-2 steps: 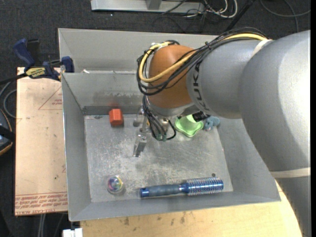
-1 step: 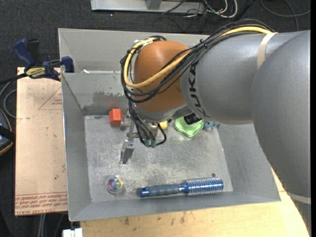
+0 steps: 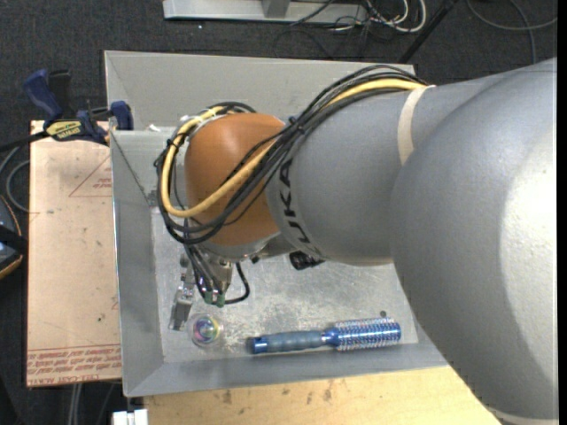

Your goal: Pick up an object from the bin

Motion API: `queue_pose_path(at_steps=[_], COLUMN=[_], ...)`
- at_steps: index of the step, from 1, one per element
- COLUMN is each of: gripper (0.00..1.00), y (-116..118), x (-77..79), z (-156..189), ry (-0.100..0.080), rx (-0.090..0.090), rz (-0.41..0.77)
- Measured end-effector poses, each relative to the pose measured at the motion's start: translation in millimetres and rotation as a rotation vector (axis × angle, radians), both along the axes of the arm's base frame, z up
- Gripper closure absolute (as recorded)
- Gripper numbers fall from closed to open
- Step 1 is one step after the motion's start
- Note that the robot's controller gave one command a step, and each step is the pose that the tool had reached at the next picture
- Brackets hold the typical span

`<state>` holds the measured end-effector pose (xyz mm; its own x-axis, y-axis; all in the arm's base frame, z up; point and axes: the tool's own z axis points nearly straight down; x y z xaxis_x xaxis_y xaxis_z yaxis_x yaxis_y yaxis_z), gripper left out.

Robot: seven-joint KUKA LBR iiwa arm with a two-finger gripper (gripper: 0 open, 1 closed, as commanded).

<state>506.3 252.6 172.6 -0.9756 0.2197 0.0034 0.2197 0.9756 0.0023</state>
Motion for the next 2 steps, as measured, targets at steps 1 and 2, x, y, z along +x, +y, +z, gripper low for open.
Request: queue_pose_path(at_steps=[1, 2], gripper=[0.0, 0.0], y=[-55, -66], x=[-25.6, -18.5], z=[-51, -99], ry=[0.002, -0.006], rx=[-0.005, 0.003], rz=[0.172, -0.101])
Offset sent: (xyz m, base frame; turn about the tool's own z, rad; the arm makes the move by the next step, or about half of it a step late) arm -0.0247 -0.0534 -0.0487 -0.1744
